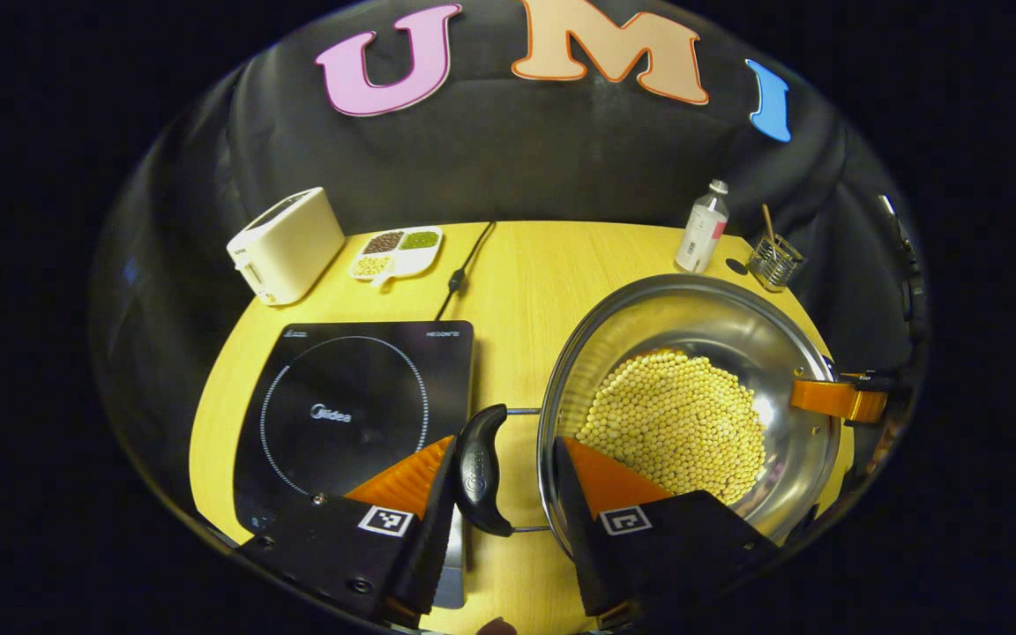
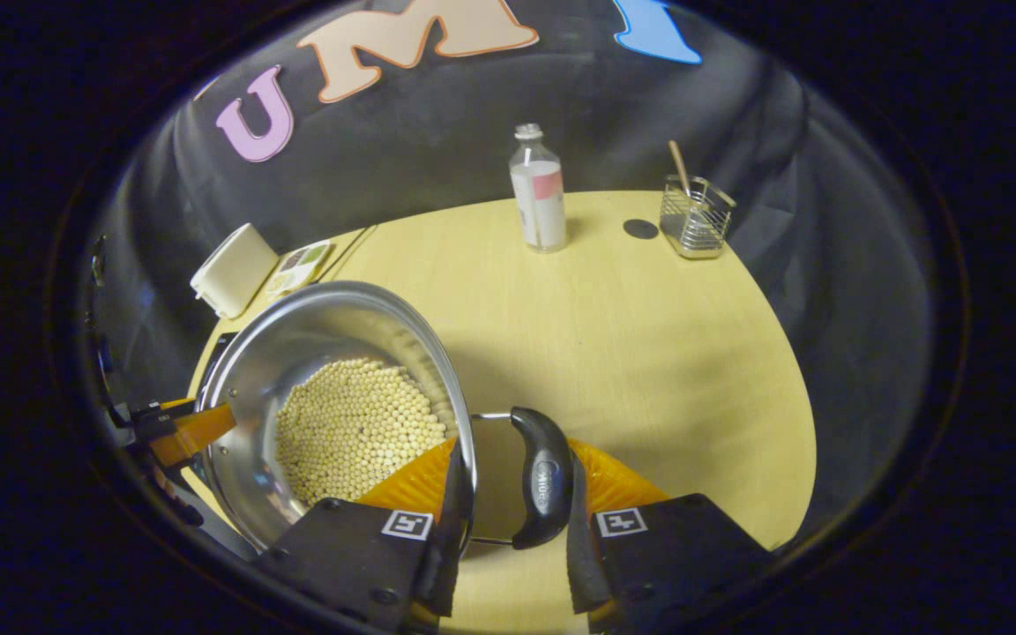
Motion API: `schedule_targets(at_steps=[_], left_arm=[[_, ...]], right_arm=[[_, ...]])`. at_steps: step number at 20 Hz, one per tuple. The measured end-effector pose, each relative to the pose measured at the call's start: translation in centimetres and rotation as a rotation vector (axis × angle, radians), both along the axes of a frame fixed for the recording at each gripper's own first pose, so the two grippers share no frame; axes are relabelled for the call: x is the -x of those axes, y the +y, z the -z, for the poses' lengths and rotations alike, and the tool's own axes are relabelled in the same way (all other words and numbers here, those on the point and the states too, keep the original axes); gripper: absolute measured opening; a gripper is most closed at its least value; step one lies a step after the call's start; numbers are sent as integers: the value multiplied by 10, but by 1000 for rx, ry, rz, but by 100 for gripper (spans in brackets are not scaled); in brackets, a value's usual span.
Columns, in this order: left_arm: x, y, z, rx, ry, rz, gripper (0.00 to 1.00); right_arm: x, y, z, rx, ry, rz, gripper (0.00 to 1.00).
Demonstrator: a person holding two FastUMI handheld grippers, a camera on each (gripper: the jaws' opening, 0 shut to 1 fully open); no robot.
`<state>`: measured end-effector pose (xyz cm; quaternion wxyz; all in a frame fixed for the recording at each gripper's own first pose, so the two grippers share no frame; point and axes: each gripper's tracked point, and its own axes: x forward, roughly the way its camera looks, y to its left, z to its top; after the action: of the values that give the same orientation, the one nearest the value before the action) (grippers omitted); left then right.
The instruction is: First push the handle of the pot to place it horizontally, then grasp the pot with both hands and set it on the induction cooktop.
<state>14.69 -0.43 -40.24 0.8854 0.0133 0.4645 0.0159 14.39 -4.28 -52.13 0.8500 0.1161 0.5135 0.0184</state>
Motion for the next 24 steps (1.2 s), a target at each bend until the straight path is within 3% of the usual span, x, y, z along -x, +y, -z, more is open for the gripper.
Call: schedule_targets(at_steps=[8, 17, 18, 19, 22, 23, 24], left_arm=[[8, 70, -32, -9, -45, -46, 62], [4, 200, -1, 60, -9, 13, 64], [1, 212, 3, 64, -7, 25, 62], [1, 225, 8, 66, 12, 26, 62], [-8, 253, 16, 74, 9, 22, 62], [-7, 260, 20, 76, 15, 22, 63], [-8, 267, 24, 80, 28, 20, 62]], right_arm=[[-10, 75, -35, -36, -40, -43, 46], [-11, 210, -29, 38, 30, -8, 46], [-11, 224, -26, 45, 39, 1, 52], [-12, 237, -25, 48, 53, 7, 46], [-20, 268, -23, 55, 65, 1, 47], [-22, 275, -20, 58, 72, 1, 52], [-24, 282, -17, 62, 78, -1, 46]])
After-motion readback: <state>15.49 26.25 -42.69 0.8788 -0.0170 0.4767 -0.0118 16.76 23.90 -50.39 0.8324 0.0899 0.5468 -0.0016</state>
